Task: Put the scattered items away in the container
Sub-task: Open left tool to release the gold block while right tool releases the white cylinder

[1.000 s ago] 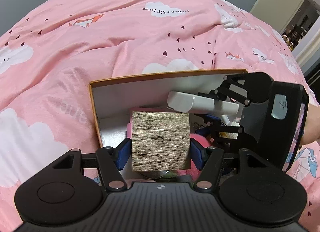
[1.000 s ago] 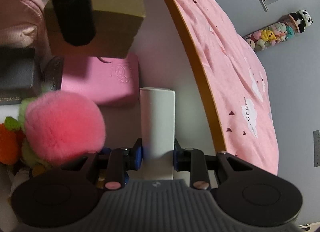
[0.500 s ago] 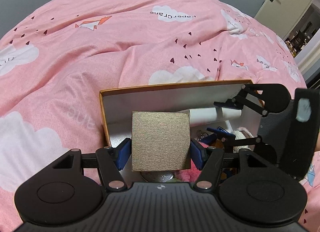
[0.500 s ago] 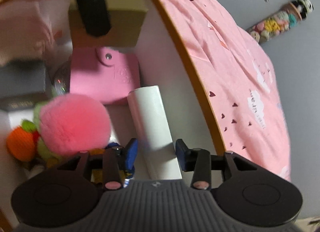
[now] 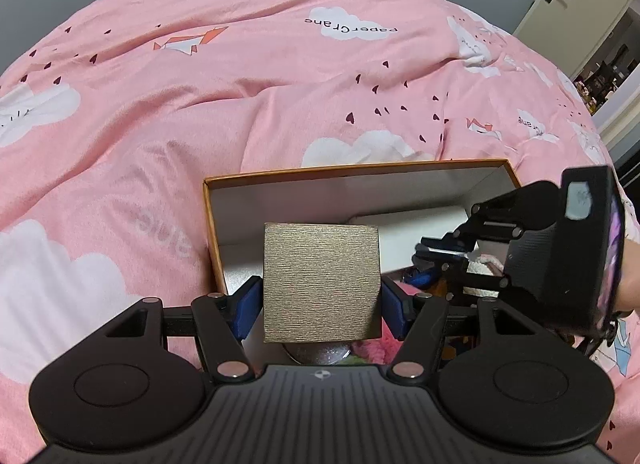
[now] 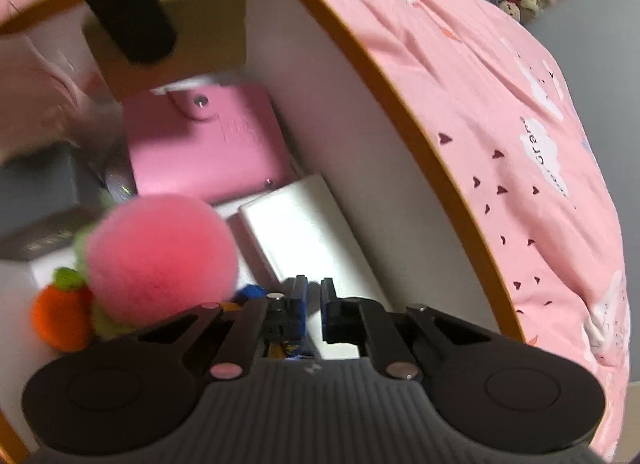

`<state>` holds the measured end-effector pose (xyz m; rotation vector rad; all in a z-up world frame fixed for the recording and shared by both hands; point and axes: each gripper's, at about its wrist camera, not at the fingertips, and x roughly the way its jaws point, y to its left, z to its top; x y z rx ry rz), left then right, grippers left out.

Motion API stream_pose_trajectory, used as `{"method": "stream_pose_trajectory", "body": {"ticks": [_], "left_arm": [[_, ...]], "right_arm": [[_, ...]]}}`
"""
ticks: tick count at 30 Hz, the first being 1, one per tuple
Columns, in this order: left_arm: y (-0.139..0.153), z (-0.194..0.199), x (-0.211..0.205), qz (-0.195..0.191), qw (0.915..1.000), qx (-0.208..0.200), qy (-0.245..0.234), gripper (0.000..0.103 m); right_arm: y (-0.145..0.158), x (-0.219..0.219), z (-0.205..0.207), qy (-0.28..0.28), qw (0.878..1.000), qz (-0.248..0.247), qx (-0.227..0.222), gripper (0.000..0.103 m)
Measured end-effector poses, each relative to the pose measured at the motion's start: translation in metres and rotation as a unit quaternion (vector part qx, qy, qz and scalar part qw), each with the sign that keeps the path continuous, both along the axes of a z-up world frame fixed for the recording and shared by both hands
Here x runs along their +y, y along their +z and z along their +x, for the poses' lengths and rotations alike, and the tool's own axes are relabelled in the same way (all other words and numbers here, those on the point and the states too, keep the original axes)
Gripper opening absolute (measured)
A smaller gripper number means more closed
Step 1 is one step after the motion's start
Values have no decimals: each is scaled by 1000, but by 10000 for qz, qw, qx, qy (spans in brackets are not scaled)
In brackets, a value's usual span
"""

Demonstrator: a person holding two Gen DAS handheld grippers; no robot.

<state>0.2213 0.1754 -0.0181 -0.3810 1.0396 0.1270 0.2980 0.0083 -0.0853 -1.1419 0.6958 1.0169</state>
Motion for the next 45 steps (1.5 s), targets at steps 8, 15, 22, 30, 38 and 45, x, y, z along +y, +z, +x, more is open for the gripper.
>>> {"method": "stream_pose_trajectory", "body": {"ticks": [8,15,22,30,38,45], "left_arm": [[-4,17,-3,-221,9997,57,-69,71],[-19,46,-11,-56,9992,385,-116,71],[-20,57,-14,131,9986,504,59,71],[-29,60,-24,90,9983,574,79,68],[-21,59,-37,992,9950,49,93,68],[-29,54,-43,1180,9922,370,-132,68]], "right_arm": [[29,-25,-11,-538,9957,741,117,11],[54,-47,-24,-1012,9854,1359,163,14],[62,-58,-40,-1189,9822,1456,59,19],[58,-51,-27,-1217,9802,1560,101,19],[58,-56,-28,-1221,9788,1638,168,19],[58,-59,-30,-1212,9781,1680,209,20]]}}
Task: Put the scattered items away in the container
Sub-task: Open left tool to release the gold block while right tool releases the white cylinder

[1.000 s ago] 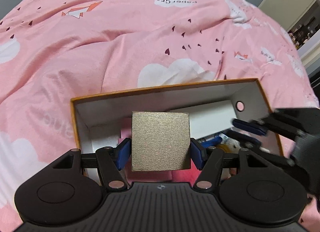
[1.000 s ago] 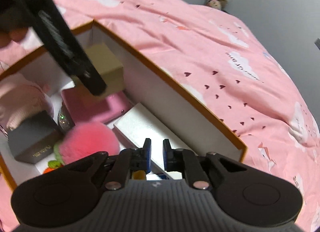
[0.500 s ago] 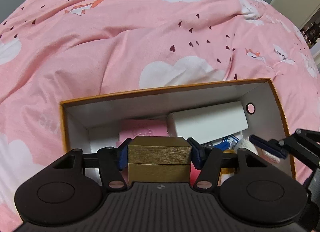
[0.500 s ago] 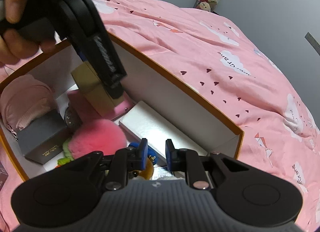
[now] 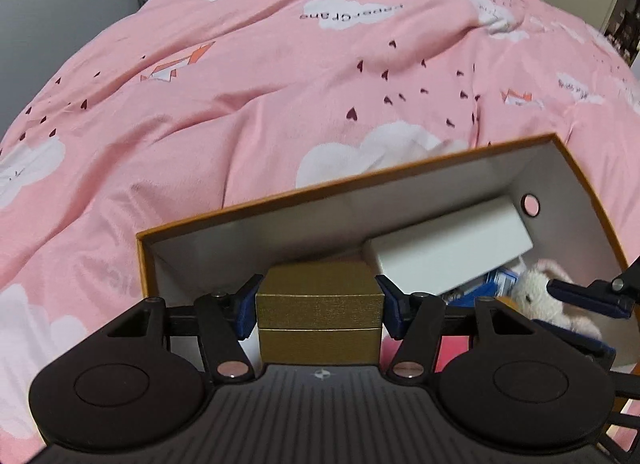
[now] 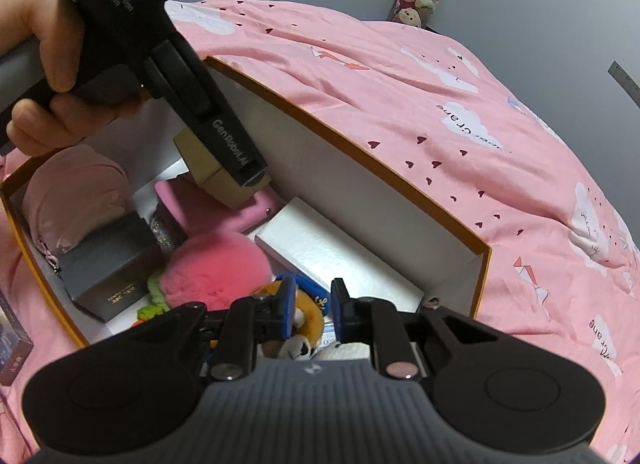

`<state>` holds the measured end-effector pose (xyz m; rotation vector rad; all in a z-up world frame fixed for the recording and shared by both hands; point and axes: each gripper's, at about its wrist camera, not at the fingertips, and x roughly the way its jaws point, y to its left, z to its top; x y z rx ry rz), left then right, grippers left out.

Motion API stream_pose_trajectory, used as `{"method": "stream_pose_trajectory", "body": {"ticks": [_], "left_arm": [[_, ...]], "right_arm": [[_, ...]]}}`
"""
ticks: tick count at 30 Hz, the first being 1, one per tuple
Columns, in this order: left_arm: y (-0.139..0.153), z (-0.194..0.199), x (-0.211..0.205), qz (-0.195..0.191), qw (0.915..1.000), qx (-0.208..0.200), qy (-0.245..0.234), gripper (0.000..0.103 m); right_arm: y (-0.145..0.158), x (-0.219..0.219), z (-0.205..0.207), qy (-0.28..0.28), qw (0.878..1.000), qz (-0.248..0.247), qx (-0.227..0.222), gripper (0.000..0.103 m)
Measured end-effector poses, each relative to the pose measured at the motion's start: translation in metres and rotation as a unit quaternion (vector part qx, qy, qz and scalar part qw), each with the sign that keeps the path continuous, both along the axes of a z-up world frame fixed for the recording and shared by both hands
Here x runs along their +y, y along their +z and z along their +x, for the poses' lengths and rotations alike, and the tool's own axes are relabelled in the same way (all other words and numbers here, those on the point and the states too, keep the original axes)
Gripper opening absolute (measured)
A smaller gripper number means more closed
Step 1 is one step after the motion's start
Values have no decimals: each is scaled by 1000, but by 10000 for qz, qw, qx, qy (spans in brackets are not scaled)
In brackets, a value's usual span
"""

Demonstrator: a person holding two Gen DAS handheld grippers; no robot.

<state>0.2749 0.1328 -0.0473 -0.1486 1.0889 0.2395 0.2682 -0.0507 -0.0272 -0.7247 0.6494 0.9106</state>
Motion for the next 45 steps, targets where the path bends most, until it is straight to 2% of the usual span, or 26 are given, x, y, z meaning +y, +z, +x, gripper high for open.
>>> {"method": "stream_pose_trajectory", "body": {"ticks": [6,11,14,16,21,25,29,34,39,45], "left_arm": [[-3,4,-3,-81,9992,394,71,68],[-18,14,-3,-236,9969,731,189,70],[-21,12,-1,-214,9977,584,278,71],[-21,11,3,-338,9977,486,330,71],[-15,4,6,-597,9974,328,227,71],[-8,-1,5,-686,9973,234,151,71],[-11,1,3,-592,9978,292,104,71],[-17,7,-3,-179,9989,300,297,70],[-20,13,0,-387,9967,232,670,70],[-19,12,-4,-242,9981,244,515,72]], "right_arm": [[-1,-2,-1,6,10000,18,0,21],[-1,-5,-7,-16,10000,22,-30,24],[-1,-9,-11,-18,10000,10,-69,25],[-1,-12,-13,-37,10000,18,-61,27],[-1,-17,-17,-136,9999,70,-59,28],[4,-22,-15,-306,9992,246,26,33],[8,-24,-15,-418,9984,364,149,34],[10,-25,-22,-376,9985,384,110,36],[9,-29,-25,-394,9985,352,107,36],[8,-34,-23,-504,9979,372,147,37]]}}
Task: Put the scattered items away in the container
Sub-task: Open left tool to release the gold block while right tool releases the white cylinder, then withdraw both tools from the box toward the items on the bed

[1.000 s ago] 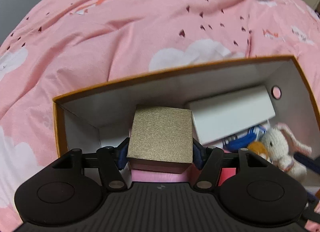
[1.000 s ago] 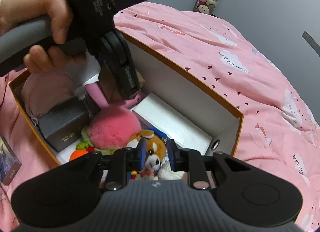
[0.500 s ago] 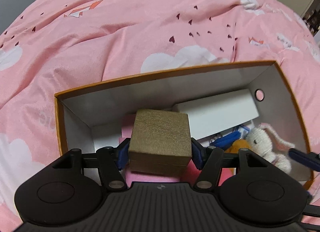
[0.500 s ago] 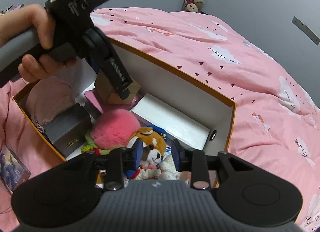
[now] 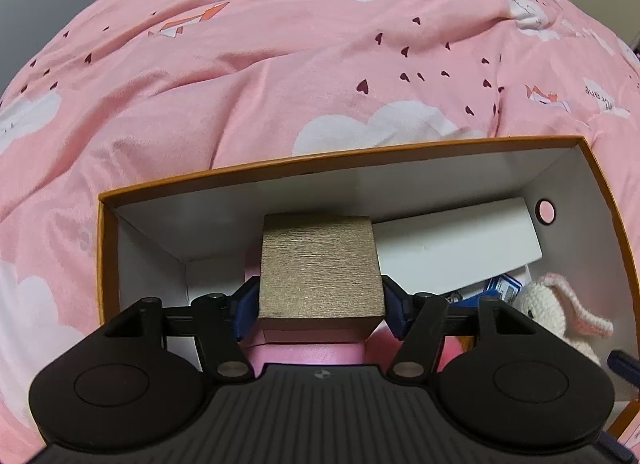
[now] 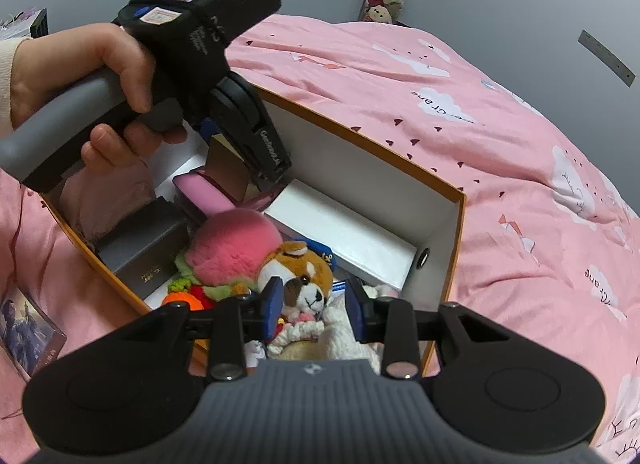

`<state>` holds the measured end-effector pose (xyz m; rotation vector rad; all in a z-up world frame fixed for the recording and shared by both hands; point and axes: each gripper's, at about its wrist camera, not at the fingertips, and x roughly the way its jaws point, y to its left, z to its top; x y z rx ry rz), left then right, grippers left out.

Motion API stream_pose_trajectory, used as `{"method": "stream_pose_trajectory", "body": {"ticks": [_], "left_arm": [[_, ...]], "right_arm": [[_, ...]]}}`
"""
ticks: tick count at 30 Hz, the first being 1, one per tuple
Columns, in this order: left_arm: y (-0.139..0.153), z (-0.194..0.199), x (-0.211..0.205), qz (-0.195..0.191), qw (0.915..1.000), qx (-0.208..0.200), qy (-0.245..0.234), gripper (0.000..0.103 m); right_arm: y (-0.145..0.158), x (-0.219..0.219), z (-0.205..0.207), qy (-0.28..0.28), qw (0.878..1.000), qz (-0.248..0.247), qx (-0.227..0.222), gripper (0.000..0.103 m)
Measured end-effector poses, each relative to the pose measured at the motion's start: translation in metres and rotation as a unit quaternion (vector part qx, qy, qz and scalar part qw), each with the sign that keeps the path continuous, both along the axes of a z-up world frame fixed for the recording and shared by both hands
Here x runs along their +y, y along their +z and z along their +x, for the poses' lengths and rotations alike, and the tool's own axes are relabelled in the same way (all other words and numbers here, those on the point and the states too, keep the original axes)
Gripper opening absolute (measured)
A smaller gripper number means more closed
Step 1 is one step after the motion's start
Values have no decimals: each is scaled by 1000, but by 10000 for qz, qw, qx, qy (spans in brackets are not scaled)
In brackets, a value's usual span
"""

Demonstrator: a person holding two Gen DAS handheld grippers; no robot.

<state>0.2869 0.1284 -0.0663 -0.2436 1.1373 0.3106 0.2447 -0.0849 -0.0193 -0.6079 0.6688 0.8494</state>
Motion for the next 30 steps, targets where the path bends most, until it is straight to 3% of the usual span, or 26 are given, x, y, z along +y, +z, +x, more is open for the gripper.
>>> {"method": "stream_pose_trajectory", "body": {"ticks": [12,18,26,30], "left_arm": [[26,-6,-5,169,9992,-341,-143,75],[52,-23,-4,54,9974,-655,-309,75],[102,-80,-15,120,9858,-1302,-1050,75],[116,-115,-26,304,9771,-1427,-1547,69]], "right_arm": [[5,-4,-10,-12,10000,50,-44,42],[9,-11,-16,-120,9998,119,-65,42],[20,-33,-23,-641,9959,639,83,41],[26,-50,-34,-1021,9896,968,294,41]]}}
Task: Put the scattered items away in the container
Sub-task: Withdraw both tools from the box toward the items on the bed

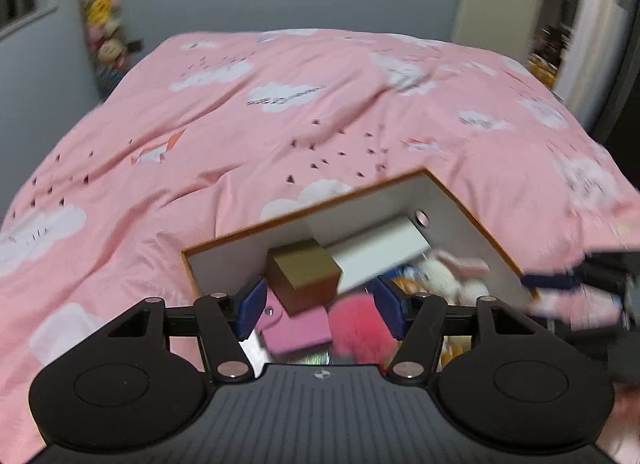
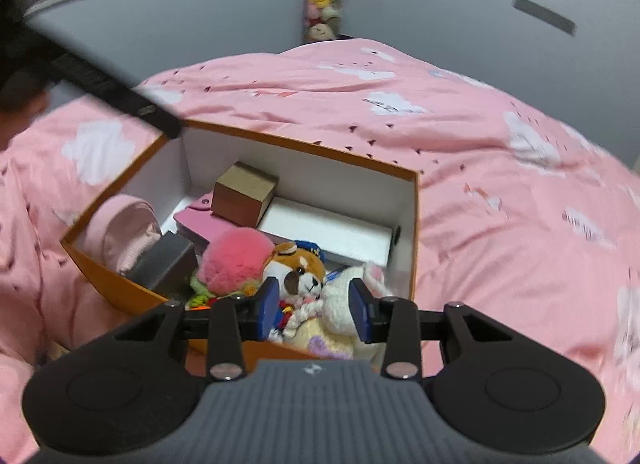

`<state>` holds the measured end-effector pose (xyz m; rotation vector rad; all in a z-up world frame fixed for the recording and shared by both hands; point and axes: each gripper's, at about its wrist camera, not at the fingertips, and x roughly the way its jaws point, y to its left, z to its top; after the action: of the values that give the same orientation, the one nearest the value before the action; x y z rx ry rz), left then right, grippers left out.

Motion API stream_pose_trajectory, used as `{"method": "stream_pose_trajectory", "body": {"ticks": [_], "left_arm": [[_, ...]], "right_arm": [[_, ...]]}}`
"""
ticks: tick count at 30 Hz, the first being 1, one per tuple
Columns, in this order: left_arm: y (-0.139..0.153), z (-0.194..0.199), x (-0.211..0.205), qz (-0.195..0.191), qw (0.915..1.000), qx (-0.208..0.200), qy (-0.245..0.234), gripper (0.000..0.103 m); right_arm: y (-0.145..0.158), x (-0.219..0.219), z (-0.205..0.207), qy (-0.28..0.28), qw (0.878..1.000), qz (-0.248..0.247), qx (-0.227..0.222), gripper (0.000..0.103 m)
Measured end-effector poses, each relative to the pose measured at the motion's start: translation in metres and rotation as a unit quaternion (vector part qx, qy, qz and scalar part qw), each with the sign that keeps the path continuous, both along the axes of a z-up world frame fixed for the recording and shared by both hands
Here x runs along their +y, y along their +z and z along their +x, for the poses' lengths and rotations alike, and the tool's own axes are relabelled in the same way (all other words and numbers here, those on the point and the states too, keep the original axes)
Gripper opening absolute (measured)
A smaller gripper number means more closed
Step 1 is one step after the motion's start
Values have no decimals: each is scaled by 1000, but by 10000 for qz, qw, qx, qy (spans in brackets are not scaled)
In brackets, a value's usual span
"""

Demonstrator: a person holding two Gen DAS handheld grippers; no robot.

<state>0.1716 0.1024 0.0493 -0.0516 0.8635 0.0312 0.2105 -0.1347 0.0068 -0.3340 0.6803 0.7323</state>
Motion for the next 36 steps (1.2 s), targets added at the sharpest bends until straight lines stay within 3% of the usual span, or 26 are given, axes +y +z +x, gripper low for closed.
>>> {"method": "stream_pose_trajectory", "body": {"ticks": [4,10,18,28,36], "left_arm": [[2,-34,-7,150,9991,39,-388,58],[-2,-71,-16,81,9952,150,-961,57],[-57,-90,-31,619,9820,886,-1550,57],[-134,-102,-46,1091,9432,1855,-2531,57],[-153,-91,-43,785,9181,2469,-3000,63]], "right_arm": [[0,-15,-11,-339,9988,306,185,41],[-10,-37,-24,-943,9917,555,669,41],[-39,-65,-36,-1809,9779,350,990,42],[-67,-91,-48,-2448,9577,365,1465,43],[-73,-92,-48,-2477,9554,379,1560,43]]}}
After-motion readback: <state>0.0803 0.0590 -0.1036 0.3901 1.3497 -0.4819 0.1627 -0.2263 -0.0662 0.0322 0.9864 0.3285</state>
